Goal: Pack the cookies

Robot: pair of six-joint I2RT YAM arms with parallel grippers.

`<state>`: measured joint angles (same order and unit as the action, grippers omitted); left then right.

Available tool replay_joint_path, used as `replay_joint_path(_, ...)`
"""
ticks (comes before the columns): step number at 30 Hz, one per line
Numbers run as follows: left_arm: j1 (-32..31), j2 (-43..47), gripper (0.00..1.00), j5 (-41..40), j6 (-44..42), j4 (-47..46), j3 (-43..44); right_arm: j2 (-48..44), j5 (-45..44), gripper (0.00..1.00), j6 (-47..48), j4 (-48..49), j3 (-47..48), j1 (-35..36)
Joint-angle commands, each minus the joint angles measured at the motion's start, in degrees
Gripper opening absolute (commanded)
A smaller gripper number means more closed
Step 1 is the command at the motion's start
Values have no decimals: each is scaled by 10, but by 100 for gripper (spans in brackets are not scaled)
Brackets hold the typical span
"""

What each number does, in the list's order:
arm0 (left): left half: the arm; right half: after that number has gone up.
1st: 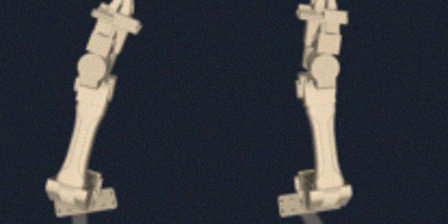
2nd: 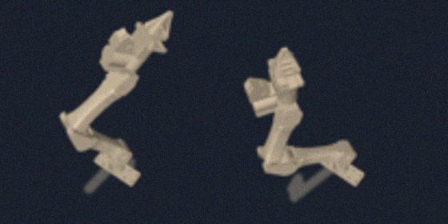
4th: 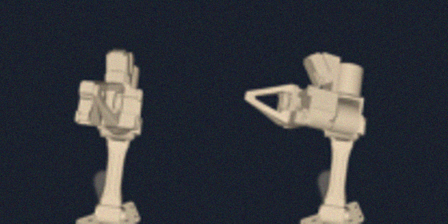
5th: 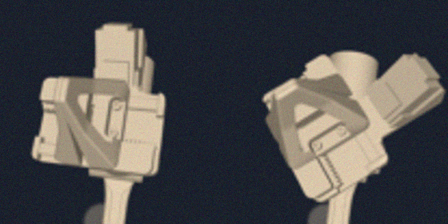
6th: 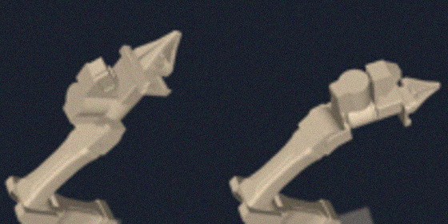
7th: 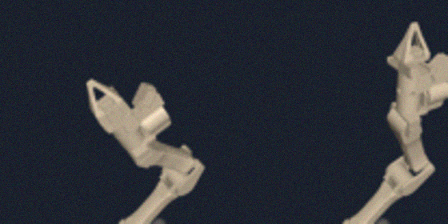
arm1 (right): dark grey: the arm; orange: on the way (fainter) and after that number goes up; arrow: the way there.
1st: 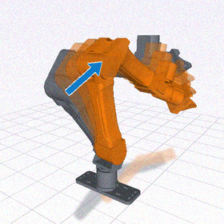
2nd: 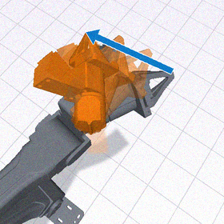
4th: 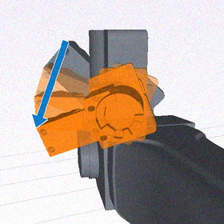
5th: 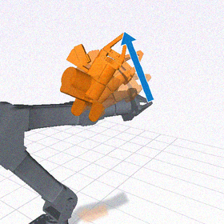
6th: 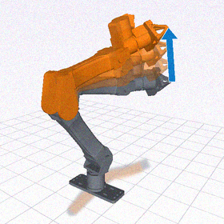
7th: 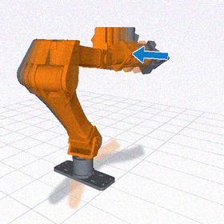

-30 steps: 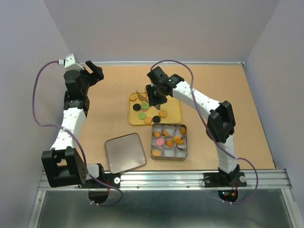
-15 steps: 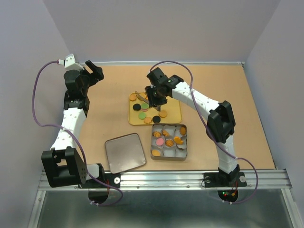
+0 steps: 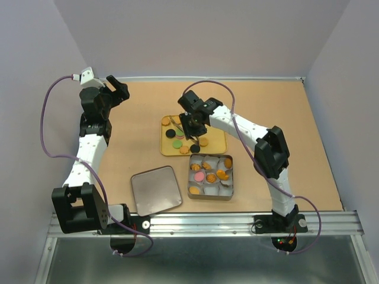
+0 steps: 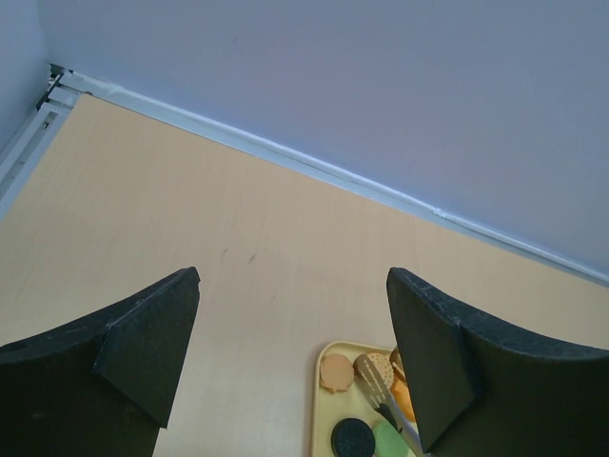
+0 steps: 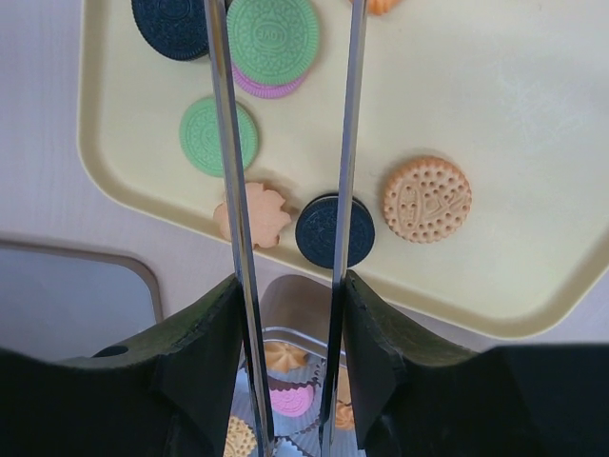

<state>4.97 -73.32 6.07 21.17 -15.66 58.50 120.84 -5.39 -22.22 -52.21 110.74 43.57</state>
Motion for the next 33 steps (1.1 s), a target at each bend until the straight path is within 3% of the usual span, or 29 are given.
replay_joint_path(1, 2, 16, 90, 12, 2, -30, 0, 8, -23, 48, 6, -5, 29, 4)
replay_joint_path(6, 3, 16, 90, 11, 1, -29, -1, 15, -33, 39, 7, -8, 43, 5)
replay_joint_path(15, 2, 13, 90, 10, 1, -30, 0, -25, -76, 35, 7, -17, 73, 5)
replay_joint_path(24, 2, 12, 90, 9, -1, -31, -1, -187, -83, 35, 12, -83, 81, 5)
replay_joint_path(30, 2, 13, 90, 4, -3, -29, -1, -314, -40, 36, -19, -144, 5, 5)
replay_joint_path(33, 1, 14, 90, 4, -3, -29, -1, -364, 25, 36, -27, -175, -53, 5)
